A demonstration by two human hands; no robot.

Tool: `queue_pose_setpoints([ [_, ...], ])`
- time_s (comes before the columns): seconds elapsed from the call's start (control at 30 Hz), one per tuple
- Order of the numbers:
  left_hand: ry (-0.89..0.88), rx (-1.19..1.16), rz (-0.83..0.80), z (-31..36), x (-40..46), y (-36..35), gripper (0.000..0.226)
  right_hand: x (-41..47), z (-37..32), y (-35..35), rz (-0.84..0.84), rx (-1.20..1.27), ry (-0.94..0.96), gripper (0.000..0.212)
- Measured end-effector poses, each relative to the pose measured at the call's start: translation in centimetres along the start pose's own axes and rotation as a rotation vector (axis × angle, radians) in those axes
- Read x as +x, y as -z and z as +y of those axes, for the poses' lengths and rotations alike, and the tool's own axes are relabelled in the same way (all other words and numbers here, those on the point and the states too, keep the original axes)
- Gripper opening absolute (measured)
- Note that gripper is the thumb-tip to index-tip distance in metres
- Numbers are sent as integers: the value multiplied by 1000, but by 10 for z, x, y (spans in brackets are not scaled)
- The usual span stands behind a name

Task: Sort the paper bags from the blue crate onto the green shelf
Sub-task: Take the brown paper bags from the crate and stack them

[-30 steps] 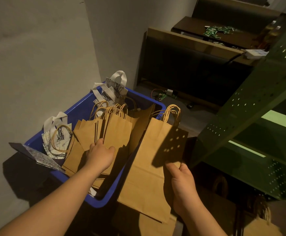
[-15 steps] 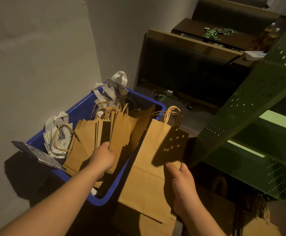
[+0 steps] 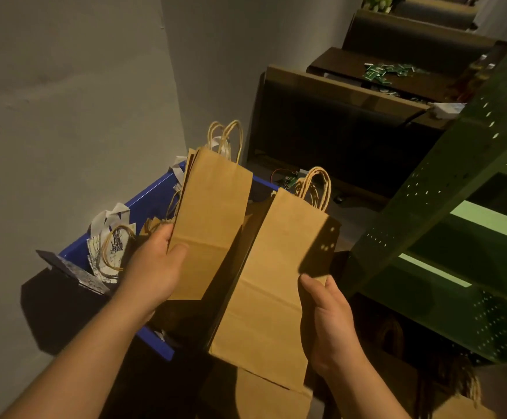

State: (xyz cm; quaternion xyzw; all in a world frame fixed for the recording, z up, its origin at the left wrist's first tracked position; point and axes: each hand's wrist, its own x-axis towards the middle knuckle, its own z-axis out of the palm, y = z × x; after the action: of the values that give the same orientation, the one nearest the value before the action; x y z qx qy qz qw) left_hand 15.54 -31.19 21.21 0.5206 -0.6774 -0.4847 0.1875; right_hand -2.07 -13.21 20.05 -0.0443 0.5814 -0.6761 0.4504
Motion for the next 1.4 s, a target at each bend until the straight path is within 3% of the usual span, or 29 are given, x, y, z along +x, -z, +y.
queue_pose_setpoints([
  [0.1, -27, -79, 7, 13, -19, 4, 22, -4, -8, -5, -25, 21, 19, 32],
  [0.2, -35, -172, 9, 24, -33, 1, 22, -9, -14, -9, -57, 28, 46, 73],
  [0.27, -22, -216, -28, 30, -42, -5, 22, -10, -19, -10, -85, 49, 79, 67],
  [0.43, 69, -388, -158, 29, -55, -28, 31, -12, -24, -6, -100, -34, 111, 29],
  [0.57, 97, -482, -197, 31, -63, -41, 35, -13, -23, 3, -98, -63, 116, 26],
  [0.67, 145, -570, -173, 31, -67, -51, 17, -12, -21, 8, -83, -96, 113, 27],
  [0.7, 161, -587, -171, 32, -69, -53, 24, -13, -21, 8, -81, -99, 111, 28],
  [0.77, 146, -595, -214, 35, -69, -57, 72, -13, -19, 10, -99, -94, 93, 29],
  [0.8, 147, -602, -237, 32, -69, -60, 83, -13, -18, 12, -108, -99, 85, 29],
  [1.1, 160, -633, -280, 39, -72, -73, 106, -12, -16, 21, -103, -234, 109, 31],
  [1.2, 110, -521, -265, 28, -68, -83, 113, -11, -12, 23, -119, -263, 89, 33],
  [1.27, 98, -465, -242, 23, -67, -88, 98, -10, -9, 22, -95, -264, 93, 33],
  [1.33, 96, -459, -230, 20, -68, -92, 45, -9, -6, 23, -69, -282, 97, 29],
  [1.37, 105, -453, -240, 20, -69, -93, 32, -8, -4, 23, -68, -302, 93, 28],
  [1.4, 99, -451, -244, 22, -71, -94, 37, -8, -3, 24, -69, -321, 87, 27],
])
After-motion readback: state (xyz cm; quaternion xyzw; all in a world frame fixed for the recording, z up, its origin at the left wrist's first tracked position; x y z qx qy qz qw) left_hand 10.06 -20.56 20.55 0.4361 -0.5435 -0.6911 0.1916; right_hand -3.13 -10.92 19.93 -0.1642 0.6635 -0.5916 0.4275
